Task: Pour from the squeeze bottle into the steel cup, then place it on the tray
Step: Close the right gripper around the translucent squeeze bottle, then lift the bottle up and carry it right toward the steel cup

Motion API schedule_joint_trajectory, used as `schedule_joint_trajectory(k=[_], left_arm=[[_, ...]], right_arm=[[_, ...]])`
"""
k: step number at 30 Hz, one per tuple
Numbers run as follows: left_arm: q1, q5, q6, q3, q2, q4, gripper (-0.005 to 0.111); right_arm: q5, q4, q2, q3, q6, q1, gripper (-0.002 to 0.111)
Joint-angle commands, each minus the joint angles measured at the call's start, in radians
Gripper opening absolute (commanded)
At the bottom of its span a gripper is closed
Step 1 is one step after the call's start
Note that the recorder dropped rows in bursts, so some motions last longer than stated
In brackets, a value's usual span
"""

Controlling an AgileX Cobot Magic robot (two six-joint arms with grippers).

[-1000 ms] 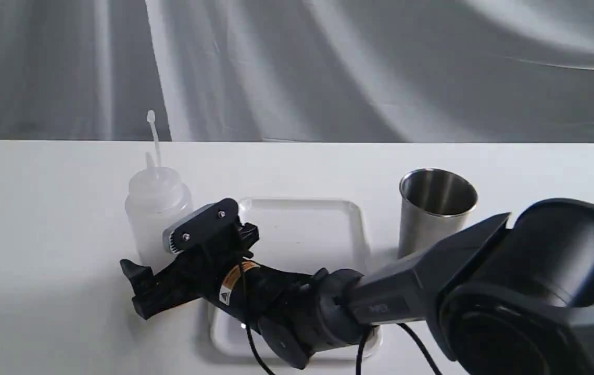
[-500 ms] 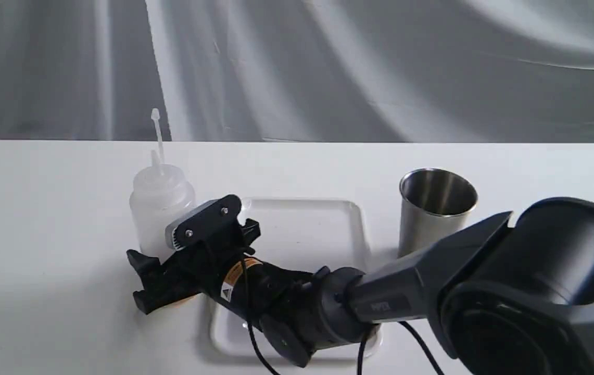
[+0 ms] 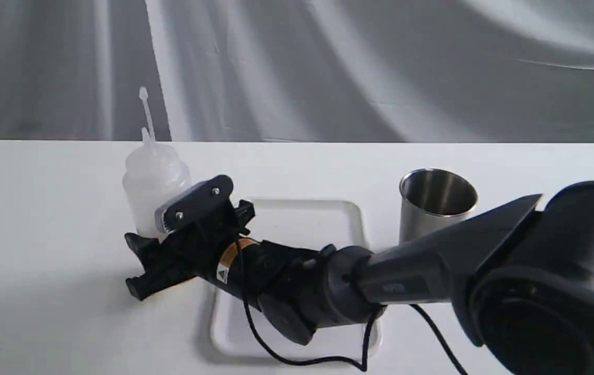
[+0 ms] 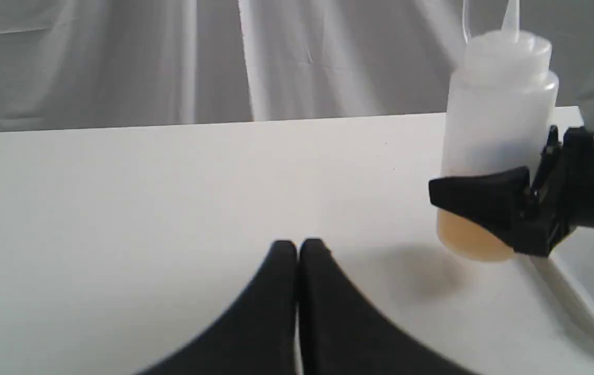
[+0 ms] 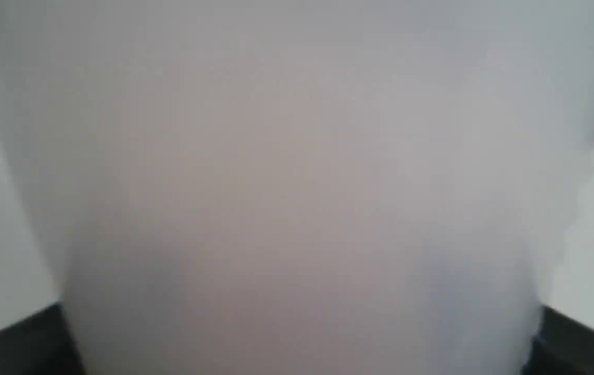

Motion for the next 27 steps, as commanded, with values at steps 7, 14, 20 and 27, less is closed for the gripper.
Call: schedule_joint_trajectory(k=[7,14,20,27], left_arm=[[-0.006,-0.008,-0.004,0.004,-0.003,-0.001,0.000],[-0.006,-0.008,-0.004,0.004,-0.003,-0.001,0.000],[-0.006,-0.008,-0.004,0.004,-0.003,-0.001,0.000],[-0.006,-0.008,-0.004,0.004,-0.003,-0.001,0.000]], right_arm=[[0.076,-0.012,-0.252,0.026,0.003,-0.004,0.000],[0.190,-0.109,-0.481,0.109,0.005,-0.019,0.000],[0.354,-0.149,-0.681,0.168,0.010,-0.050,0.000],[0.504,-0.286,-0.902,0.235,0.117,-0.083,0.000]])
